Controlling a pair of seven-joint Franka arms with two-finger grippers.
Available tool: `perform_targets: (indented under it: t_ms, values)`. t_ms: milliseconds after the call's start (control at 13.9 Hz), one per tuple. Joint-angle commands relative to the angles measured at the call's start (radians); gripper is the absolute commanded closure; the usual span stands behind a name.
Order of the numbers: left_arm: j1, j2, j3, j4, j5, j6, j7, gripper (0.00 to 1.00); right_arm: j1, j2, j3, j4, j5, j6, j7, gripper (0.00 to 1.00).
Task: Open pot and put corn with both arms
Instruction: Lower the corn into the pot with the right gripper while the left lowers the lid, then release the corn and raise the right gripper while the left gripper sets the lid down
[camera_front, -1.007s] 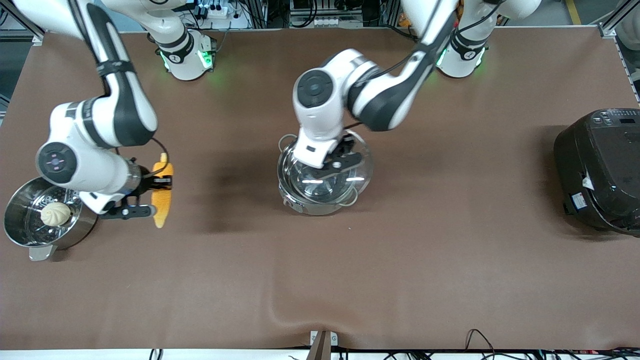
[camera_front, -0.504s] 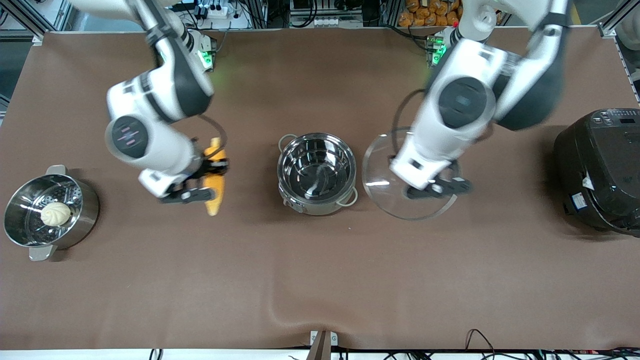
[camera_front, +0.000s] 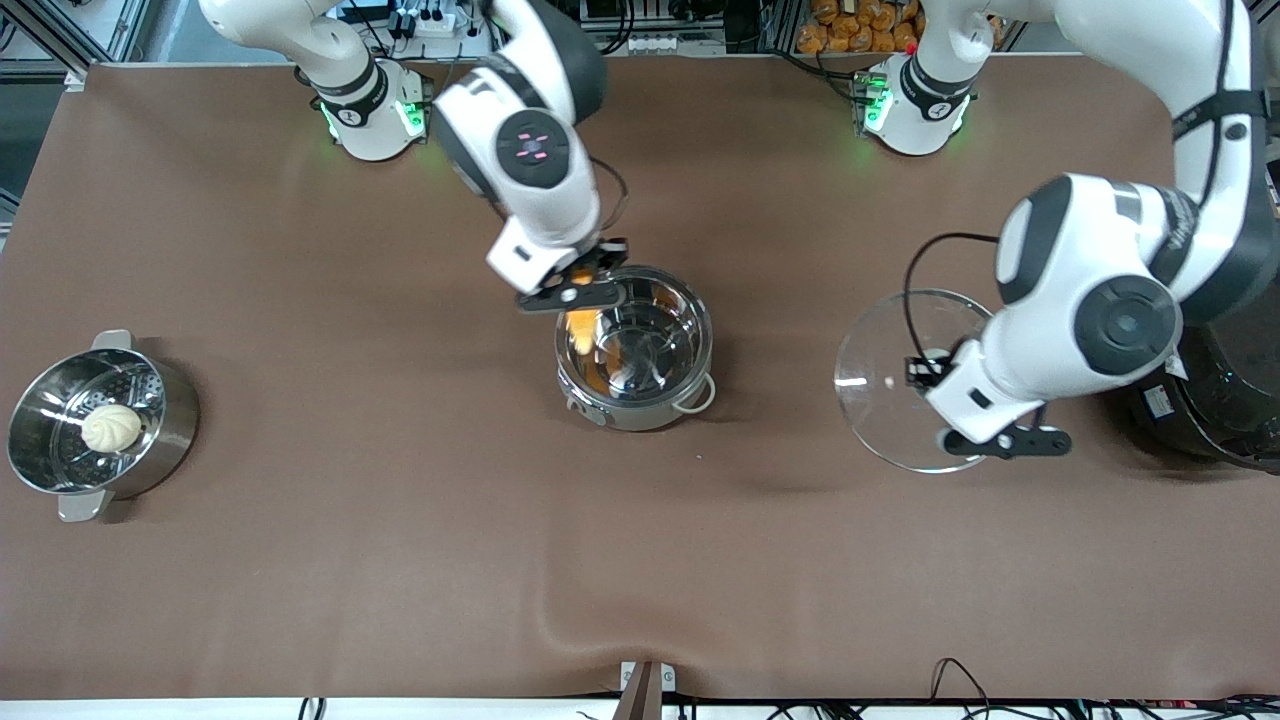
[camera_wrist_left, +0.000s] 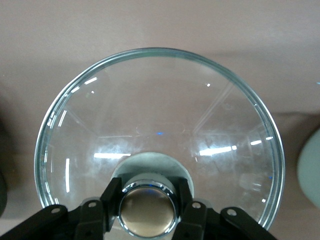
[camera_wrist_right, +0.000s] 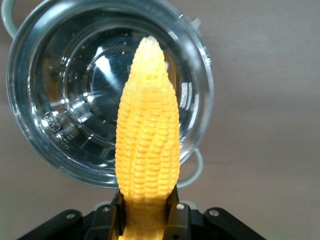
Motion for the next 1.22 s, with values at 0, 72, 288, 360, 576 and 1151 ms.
perform_targets:
  t_ms: [0,72,288,360,576,1151]
  values:
    - [0.023,-0.097,-0.011,-0.181,-0.010,0.140,0.032,1.00,-0.009,0.118,-0.015,0.120,0.000,0.023,0.007,0.78]
    - [0.024,-0.119,-0.011,-0.241,-0.010,0.199,0.033,1.00,-0.005,0.177,-0.015,0.186,0.000,0.023,0.025,0.78]
    - [0.056,-0.157,-0.012,-0.391,-0.010,0.350,0.064,1.00,0.000,0.245,-0.015,0.260,-0.002,0.025,0.085,0.72]
    - [0.058,-0.168,-0.011,-0.447,-0.010,0.407,0.064,1.00,0.002,0.243,-0.015,0.262,0.000,0.023,0.090,0.46]
    - [0.099,-0.190,-0.014,-0.576,-0.010,0.542,0.066,1.00,0.014,0.234,-0.016,0.260,-0.012,0.020,0.079,0.00]
    - [0.090,-0.213,-0.012,-0.827,0.015,0.863,0.070,1.00,-0.148,0.066,-0.022,0.182,-0.067,-0.121,-0.036,0.00]
